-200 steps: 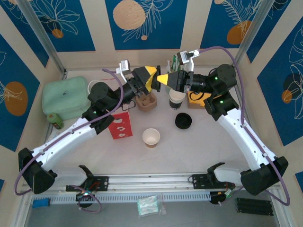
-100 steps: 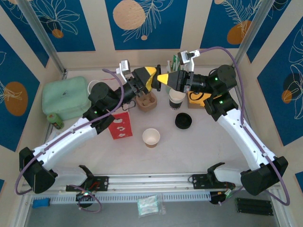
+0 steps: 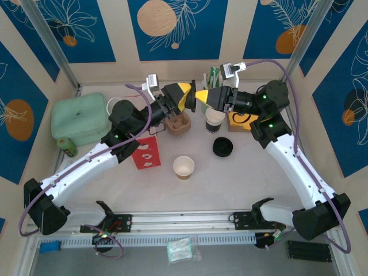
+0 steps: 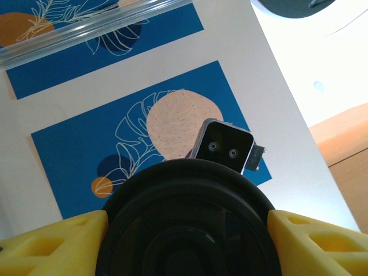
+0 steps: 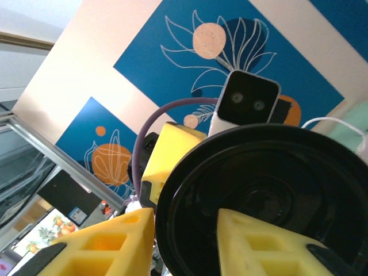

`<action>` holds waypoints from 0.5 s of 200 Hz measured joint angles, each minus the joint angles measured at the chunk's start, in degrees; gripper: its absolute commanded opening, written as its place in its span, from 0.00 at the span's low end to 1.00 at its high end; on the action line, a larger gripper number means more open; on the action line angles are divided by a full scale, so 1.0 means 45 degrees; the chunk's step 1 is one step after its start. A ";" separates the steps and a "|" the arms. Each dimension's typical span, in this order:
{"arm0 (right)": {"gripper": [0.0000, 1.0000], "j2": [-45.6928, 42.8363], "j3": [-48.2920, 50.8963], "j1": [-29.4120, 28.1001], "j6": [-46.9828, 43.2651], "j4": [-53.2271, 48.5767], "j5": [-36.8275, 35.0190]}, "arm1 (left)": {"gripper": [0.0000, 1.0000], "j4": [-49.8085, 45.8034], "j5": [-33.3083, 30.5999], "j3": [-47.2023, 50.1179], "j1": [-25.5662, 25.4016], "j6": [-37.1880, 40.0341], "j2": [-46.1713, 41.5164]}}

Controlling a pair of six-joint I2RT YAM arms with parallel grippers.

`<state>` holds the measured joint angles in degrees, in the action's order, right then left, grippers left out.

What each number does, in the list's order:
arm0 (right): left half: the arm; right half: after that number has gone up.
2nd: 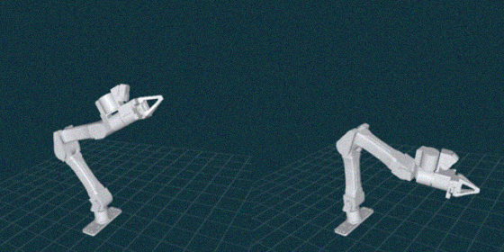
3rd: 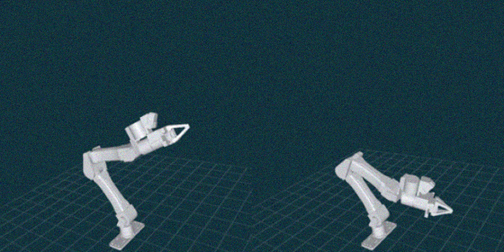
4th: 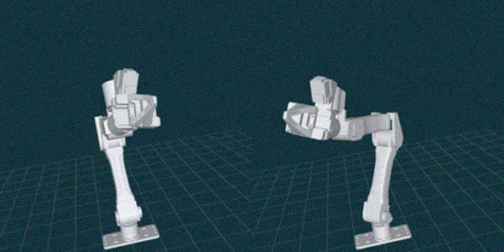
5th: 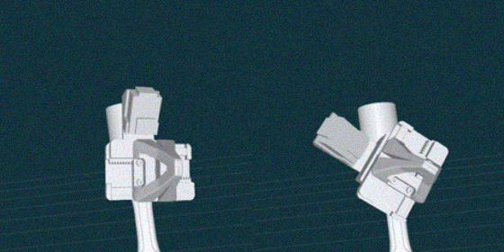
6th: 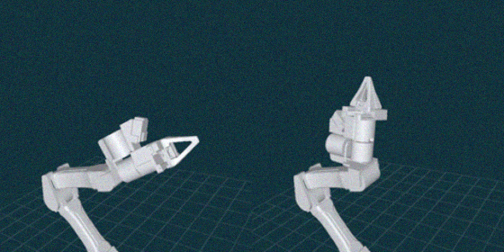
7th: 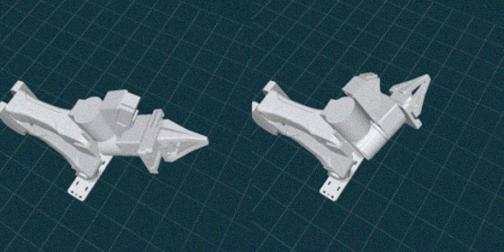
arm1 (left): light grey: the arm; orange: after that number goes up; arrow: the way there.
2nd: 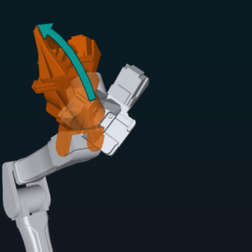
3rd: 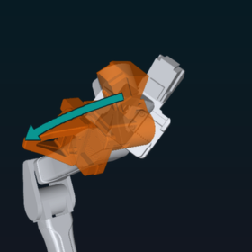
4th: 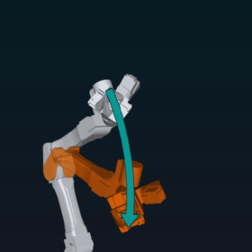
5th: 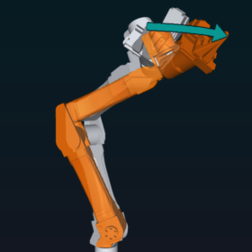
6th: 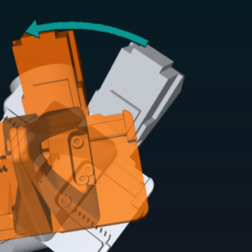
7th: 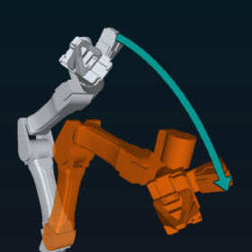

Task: Pack the takeout coffee

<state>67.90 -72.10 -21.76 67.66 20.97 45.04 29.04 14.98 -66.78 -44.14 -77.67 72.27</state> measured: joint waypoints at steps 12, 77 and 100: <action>0.45 -0.0233 0.0126 0.0248 -0.0068 -0.0296 -0.0019 | 0.68 -0.0209 0.0000 0.0000 0.0000 0.0243 -0.0044; 0.57 -0.2574 0.1015 0.1345 -0.2322 -0.4847 -0.0602 | 0.67 -0.3968 -0.0209 -0.0384 -0.0039 0.3512 -0.1073; 0.58 -0.3007 0.1812 0.1355 -0.3415 -0.6776 -0.1127 | 0.67 -0.6037 -0.0622 -0.1171 -0.0209 0.5236 -0.1307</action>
<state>54.37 -63.94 -15.66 52.29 -9.52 39.97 1.87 12.19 -72.05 -45.08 -54.11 66.39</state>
